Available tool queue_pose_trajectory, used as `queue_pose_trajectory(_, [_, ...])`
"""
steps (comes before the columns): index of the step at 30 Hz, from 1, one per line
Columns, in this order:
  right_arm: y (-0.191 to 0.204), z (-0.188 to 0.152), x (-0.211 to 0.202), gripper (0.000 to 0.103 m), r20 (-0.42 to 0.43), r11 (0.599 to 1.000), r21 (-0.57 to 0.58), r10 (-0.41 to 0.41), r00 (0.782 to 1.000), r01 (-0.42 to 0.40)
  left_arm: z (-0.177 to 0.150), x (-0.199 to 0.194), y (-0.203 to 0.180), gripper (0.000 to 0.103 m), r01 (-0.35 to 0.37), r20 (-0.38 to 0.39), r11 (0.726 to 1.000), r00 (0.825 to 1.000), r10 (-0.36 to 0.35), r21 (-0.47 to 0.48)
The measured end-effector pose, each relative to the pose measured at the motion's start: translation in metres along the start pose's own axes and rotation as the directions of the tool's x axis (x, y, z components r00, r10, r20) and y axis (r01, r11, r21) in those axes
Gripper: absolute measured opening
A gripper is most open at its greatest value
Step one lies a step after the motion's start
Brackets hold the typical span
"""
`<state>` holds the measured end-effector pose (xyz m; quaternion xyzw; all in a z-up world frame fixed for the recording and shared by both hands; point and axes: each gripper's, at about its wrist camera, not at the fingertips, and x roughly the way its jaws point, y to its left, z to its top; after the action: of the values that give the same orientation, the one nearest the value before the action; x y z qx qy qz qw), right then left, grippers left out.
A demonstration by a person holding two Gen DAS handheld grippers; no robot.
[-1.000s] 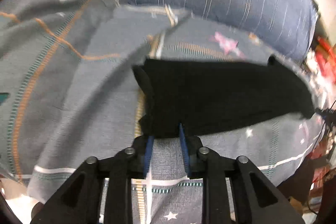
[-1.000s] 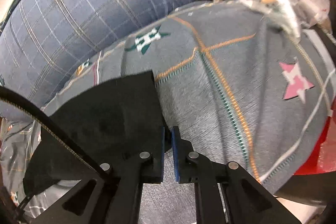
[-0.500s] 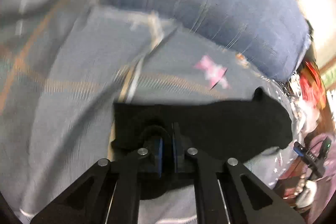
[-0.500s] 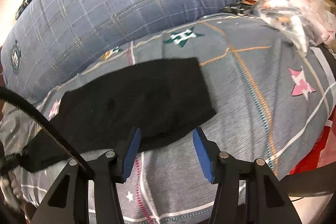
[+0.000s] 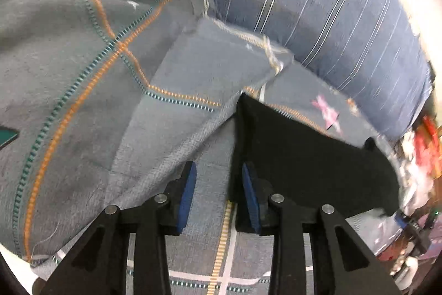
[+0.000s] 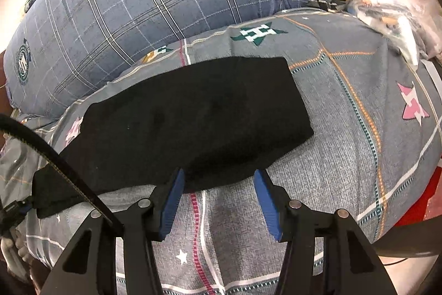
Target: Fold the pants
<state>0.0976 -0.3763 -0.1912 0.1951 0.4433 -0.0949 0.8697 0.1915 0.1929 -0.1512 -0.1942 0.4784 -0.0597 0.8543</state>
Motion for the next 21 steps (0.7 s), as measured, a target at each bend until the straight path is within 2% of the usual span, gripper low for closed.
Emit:
queue_pose_trajectory(3, [-0.003, 0.001, 0.004, 0.059, -0.005, 0.999, 0.037, 0.019, 1.0, -0.019, -0.005, 0.005, -0.014, 0.043, -0.006, -0.014, 0.998, 1.0, 0.007, 0.059])
queue_pose_trajectory(7, [-0.02, 0.002, 0.011, 0.059, 0.0, 0.993, 0.108, 0.056, 0.998, -0.055, -0.013, 0.028, -0.033, 0.043, -0.073, -0.064, 0.985, 0.994, 0.084, 0.158])
queue_pose_trajectory(8, [-0.027, 0.003, 0.014, 0.059, -0.003, 0.99, 0.126, 0.058, 0.998, -0.057, -0.015, 0.026, -0.038, 0.042, -0.087, -0.043, 0.98, 0.994, 0.097, 0.181])
queue_pose_trajectory(9, [-0.038, 0.006, 0.02, 0.059, -0.018, 0.987, 0.155, 0.052, 0.998, -0.049, -0.017, 0.026, -0.043, 0.036, -0.078, -0.062, 0.976, 0.994, 0.092, 0.204])
queue_pose_trajectory(10, [-0.044, 0.007, 0.024, 0.059, -0.029, 0.984, 0.171, 0.047, 0.998, -0.041, -0.02, 0.024, -0.046, 0.034, -0.059, -0.086, 0.974, 0.993, 0.079, 0.217])
queue_pose_trajectory(12, [-0.058, 0.013, 0.024, 0.06, -0.016, 0.978, 0.205, 0.048, 0.999, -0.044, -0.026, 0.016, -0.049, 0.034, -0.073, -0.096, 0.97, 0.991, 0.097, 0.231])
queue_pose_trajectory(14, [-0.055, 0.019, 0.018, 0.069, -0.025, 0.984, 0.169, -0.048, 0.999, 0.051, -0.03, 0.006, -0.042, 0.033, -0.097, -0.07, 0.974, 0.991, 0.113, 0.203])
queue_pose_trajectory(17, [-0.031, 0.02, 0.001, 0.069, 0.04, 0.99, 0.058, -0.13, 0.991, 0.127, -0.038, -0.013, -0.02, 0.034, -0.05, -0.027, 0.996, 0.998, 0.052, 0.077])
queue_pose_trajectory(19, [-0.008, 0.018, -0.01, 0.069, 0.075, 0.992, -0.02, -0.123, 0.99, 0.124, -0.048, -0.021, -0.004, 0.036, 0.015, 0.009, 0.999, 1.0, -0.015, -0.034])
queue_pose_trajectory(21, [0.024, 0.017, -0.018, 0.069, 0.089, 0.992, -0.098, -0.067, 0.994, 0.076, -0.06, -0.023, 0.004, 0.038, 0.08, 0.046, 0.992, 0.996, -0.075, -0.098])
